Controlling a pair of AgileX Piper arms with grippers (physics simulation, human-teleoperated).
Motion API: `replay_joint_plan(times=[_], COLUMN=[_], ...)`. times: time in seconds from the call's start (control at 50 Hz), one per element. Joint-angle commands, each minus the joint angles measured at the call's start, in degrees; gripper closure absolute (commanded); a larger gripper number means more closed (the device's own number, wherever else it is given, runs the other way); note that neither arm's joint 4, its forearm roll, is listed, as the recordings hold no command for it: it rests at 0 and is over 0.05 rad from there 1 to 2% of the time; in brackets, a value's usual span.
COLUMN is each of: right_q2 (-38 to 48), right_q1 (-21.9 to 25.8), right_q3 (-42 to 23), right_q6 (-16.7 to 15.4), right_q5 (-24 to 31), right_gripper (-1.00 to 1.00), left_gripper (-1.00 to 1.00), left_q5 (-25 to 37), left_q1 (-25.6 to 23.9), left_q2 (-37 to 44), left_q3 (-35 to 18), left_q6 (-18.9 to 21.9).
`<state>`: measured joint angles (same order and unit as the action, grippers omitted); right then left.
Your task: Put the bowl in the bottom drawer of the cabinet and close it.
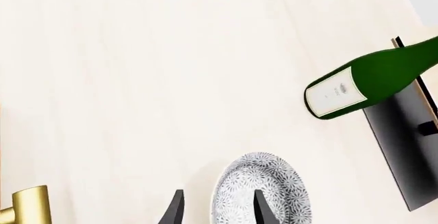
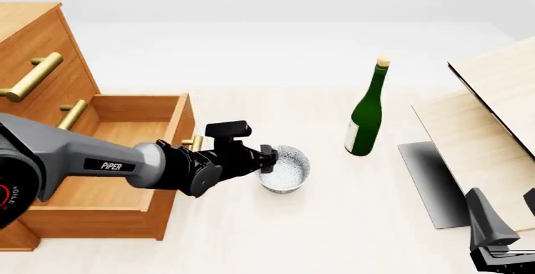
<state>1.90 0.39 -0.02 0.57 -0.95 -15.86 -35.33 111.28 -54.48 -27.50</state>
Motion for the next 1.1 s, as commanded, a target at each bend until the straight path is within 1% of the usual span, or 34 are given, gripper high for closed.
replay_joint_plan(times=[0.02,0.1,0.12,0.32,0.52,0.6,0.74,0.84,1.04,1.06,1.1], right_q2=[-0.58,-0.58,-0.58,-0.57,-0.58,-0.58,-0.57,-0.57,-0.55,-0.59,-0.58], right_q1=[-0.1,-0.1,-0.09,-0.09,-0.09,-0.1,-0.1,-0.1,-0.1,-0.1,-0.09], right_q3=[-0.02,-0.02,-0.02,-0.02,-0.02,-0.02,-0.02,-0.02,-0.02,-0.02,-0.02], right_q6=[-0.17,-0.16,-0.16,-0.16,-0.16,-0.16,-0.16,-0.16,-0.18,-0.16,-0.16], right_q5=[0.31,0.3,0.31,0.3,0.31,0.3,0.3,0.3,0.29,0.31,0.31], right_gripper=[-1.0,-1.0,-1.0,-1.0,-1.0,-1.0,-1.0,-1.0,-1.0,-1.0,-1.0], left_gripper=[-1.0,-1.0,1.0,1.0,1.0,1.0,1.0,1.0,1.0,1.0,1.0], left_q5=[0.78,0.83,0.8,0.49,0.21,-0.06,-0.08,0.64,0.86,1.15,1.62], left_q1=[-0.37,-0.06,-0.02,0.37,-0.3,-0.8,-0.66,-0.02,0.68,1.26,1.59], left_q2=[0.37,0.97,0.95,-0.97,-4.91,-6.98,-11.45,-15.87,-20.36,-21.57,-22.8], left_q3=[-0.61,-0.85,-0.83,0.55,3.06,4.29,6.3,7.81,9.76,9.97,10.21], left_q6=[-1.26,-1.83,-1.95,-2.35,-3.42,-4.41,-4.33,-3.73,-3.06,-1.89,-1.29])
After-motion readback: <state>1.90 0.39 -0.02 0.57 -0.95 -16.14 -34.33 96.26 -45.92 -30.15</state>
